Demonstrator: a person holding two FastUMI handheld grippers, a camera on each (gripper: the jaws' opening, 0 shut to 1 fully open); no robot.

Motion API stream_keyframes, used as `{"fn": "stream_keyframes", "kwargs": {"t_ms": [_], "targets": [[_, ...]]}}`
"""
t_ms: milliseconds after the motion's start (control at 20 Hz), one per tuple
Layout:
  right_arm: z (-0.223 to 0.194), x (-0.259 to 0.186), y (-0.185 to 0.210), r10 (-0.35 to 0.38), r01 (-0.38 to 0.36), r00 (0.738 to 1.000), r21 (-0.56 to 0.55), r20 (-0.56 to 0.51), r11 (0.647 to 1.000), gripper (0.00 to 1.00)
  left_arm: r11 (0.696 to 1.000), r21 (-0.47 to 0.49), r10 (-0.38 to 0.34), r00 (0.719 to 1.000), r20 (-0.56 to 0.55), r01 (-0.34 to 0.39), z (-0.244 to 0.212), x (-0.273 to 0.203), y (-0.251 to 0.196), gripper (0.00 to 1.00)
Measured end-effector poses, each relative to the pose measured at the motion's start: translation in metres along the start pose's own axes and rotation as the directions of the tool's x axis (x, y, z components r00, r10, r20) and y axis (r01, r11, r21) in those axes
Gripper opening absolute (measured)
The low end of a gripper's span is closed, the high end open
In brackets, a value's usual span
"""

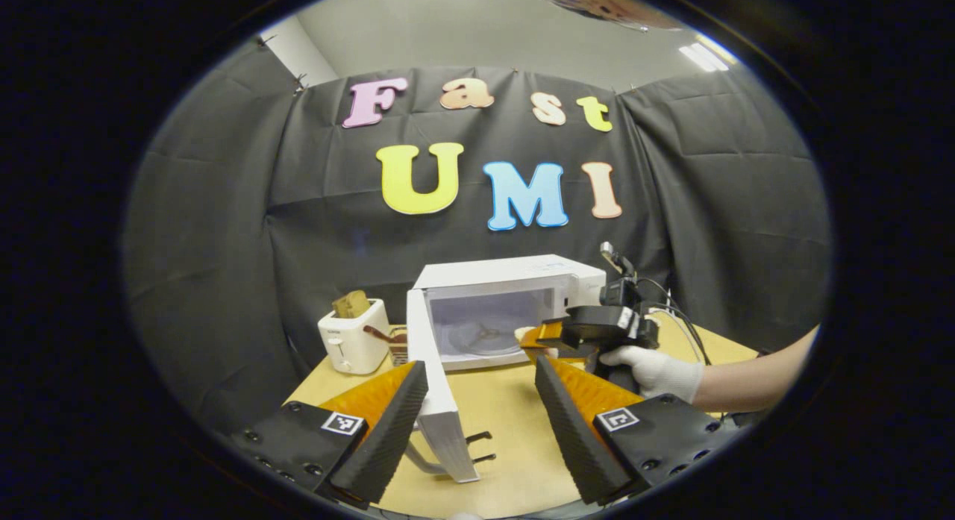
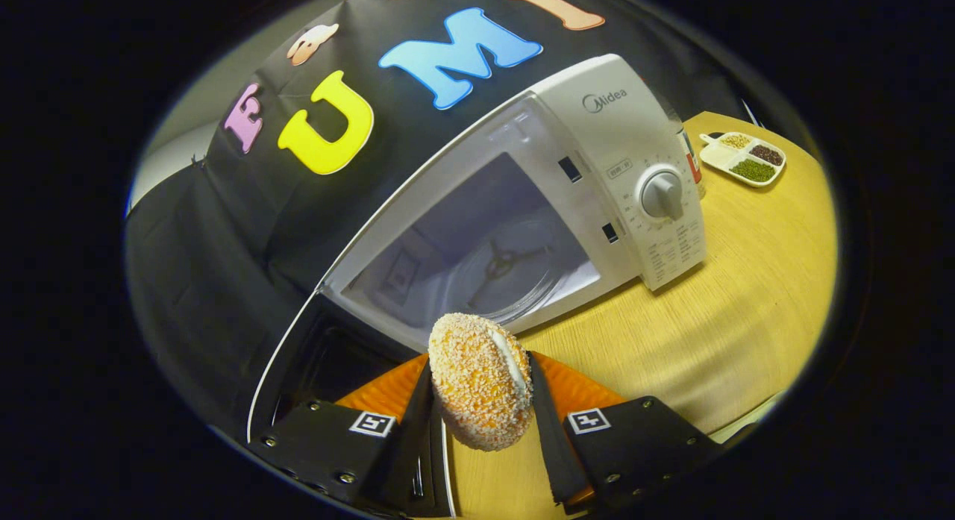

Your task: Open the microwave oven with the left hand, put the food in, and close the microwave oven.

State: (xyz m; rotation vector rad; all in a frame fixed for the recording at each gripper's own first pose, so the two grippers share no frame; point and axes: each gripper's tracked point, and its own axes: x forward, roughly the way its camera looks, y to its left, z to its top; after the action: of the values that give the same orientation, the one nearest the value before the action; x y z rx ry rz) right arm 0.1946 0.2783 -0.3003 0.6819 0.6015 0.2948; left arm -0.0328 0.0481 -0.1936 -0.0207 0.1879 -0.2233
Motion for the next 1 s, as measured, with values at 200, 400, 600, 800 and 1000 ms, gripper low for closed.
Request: {"fn": "stream_keyframes", "kwargs": {"t_ms": [200, 400, 600, 800, 1000], "targets": [[0.011, 0.047, 0.006, -0.05, 0.047, 0.997, 0.045, 0.058, 0.998, 0.69, 1.0, 0.017, -0.014, 1.0, 0.001, 0.014, 0.003, 0.005, 0.003, 0.97], [0.02, 0.083, 0.017, -0.081, 0.077, 0.992, 0.048, 0.1, 0.996, 0.69, 1.0, 0.009, -0.022, 1.0, 0.002, 0.022, 0.004, 0.008, 0.007, 0.97], [0.031, 0.113, 0.011, -0.138, 0.137, 0.981, 0.019, 0.138, 0.99, 0.69, 1.0, 0.002, -0.02, 1.0, 0.001, 0.02, 0.003, 0.008, 0.011, 0.97], [0.039, 0.13, -0.008, -0.22, 0.227, 0.96, -0.021, 0.172, 0.974, 0.69, 1.0, 0.009, -0.009, 1.0, -0.006, 0.009, 0.0, 0.008, 0.018, 0.97], [0.04, 0.132, -0.019, -0.269, 0.279, 0.946, -0.031, 0.182, 0.96, 0.69, 1.0, -0.001, 0.004, 1.0, -0.016, -0.004, -0.005, 0.012, 0.025, 0.97]]}}
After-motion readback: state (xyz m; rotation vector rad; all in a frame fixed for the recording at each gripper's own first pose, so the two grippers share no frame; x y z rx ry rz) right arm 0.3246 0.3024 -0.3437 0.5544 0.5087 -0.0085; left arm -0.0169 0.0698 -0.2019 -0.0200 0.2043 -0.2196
